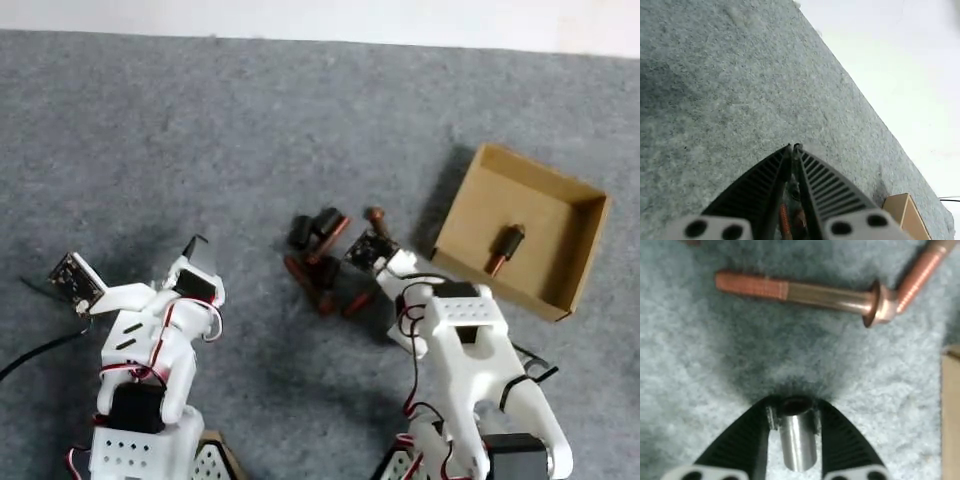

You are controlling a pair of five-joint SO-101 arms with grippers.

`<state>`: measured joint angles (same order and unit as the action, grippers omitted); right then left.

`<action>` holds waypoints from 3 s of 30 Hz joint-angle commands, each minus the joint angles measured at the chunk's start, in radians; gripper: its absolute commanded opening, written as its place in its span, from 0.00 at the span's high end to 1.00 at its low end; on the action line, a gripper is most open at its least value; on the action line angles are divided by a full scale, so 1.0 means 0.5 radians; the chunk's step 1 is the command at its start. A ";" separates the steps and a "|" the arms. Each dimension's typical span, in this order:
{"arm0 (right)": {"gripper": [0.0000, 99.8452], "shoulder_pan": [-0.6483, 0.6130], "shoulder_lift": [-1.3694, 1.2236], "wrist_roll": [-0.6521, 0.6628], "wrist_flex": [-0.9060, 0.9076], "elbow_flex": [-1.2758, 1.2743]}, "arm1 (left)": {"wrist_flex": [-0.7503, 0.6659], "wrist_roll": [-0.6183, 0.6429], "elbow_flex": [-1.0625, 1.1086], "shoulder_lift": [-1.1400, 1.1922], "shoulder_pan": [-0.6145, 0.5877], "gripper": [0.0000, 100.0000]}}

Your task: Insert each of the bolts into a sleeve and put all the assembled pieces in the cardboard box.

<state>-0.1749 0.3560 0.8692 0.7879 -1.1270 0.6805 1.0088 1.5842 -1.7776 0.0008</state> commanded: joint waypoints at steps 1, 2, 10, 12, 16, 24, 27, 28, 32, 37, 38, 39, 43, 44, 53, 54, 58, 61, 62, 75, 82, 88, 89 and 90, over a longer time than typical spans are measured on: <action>0.99 -0.072 -0.008 -0.034 0.041 -0.069 | -0.046 0.003 -0.008 -0.005 -0.014 0.97; 0.99 -0.072 -0.008 -0.037 0.041 -0.069 | -0.046 0.003 -0.008 -0.005 -0.014 0.97; 0.99 -0.170 -0.005 -0.460 0.038 0.164 | -0.046 0.003 -0.008 -0.005 -0.014 0.97; 0.99 -0.256 -0.008 -0.629 0.041 0.238 | -0.046 0.003 -0.008 -0.005 -0.014 0.97; 0.99 -0.376 -0.026 -0.997 0.041 0.385 | -0.046 0.003 -0.008 -0.005 -0.014 0.97; 0.99 -0.422 -0.029 -1.132 0.032 0.496 | -0.046 0.003 -0.008 -0.005 -0.014 0.97; 0.99 -0.422 -0.029 -1.132 0.032 0.486 | -0.046 0.003 -0.008 -0.005 -0.014 0.97; 0.97 -0.422 -0.029 -1.129 0.032 0.483 | -0.046 0.003 -0.008 -0.005 -0.014 0.97; 0.86 -0.422 -0.029 -1.126 0.032 0.480 | -0.046 0.003 -0.005 -0.005 -0.011 0.97; 0.82 -0.413 -0.014 -1.117 0.041 0.379 | -0.046 0.003 -0.005 -0.005 -0.014 0.97; 0.82 -0.413 -0.011 -1.117 0.041 0.354 | -0.046 0.003 -0.005 -0.005 -0.014 0.97; 0.82 -0.413 -0.011 -1.117 0.041 0.336 | -0.046 0.003 -0.005 -0.005 -0.014 0.97; 0.82 -0.419 -0.026 -1.117 0.041 0.321 | -0.046 0.003 -0.005 -0.005 -0.011 0.97; 0.82 -0.419 -0.026 -1.117 0.041 0.305 | -0.046 0.003 -0.005 -0.005 -0.011 0.97; 0.88 -0.422 -0.029 -1.117 0.032 0.247 | -0.046 0.003 -0.005 -0.005 -0.014 0.97; 0.89 -0.422 -0.029 -1.117 0.032 0.247 | -0.046 0.003 -0.005 -0.005 -0.014 0.97; 0.94 -0.422 -0.029 -1.117 0.005 0.247 | -0.046 0.003 -0.005 -0.005 -0.014 0.97; 0.99 -0.410 -0.029 -1.117 -0.103 0.186 | -0.046 0.003 -0.005 -0.005 -0.014 0.97; 1.00 -0.410 -0.029 -1.117 -0.124 0.170 | -0.046 0.003 -0.005 -0.005 -0.014 0.97; 0.99 -0.397 0.965 -1.117 -0.133 -0.244 | -0.034 -0.138 -0.140 0.014 -0.192 0.97; 0.99 -0.256 1.926 -1.120 -0.100 -0.652 | 0.448 -0.353 -0.529 0.017 -0.106 0.97; 1.00 -0.241 2.592 -1.129 0.238 -0.775 | 0.460 -0.512 -0.535 0.146 0.060 0.97; 1.00 -0.241 2.687 -1.129 0.284 -0.775 | 0.451 -0.525 -0.548 0.238 0.094 0.97; 1.00 -0.241 2.785 -1.129 0.321 -0.787 | 0.448 -0.528 -0.572 0.348 0.133 0.97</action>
<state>-0.3145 1.6034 0.3107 0.8984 -1.5275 0.9076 0.7679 1.3633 -1.7116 0.0146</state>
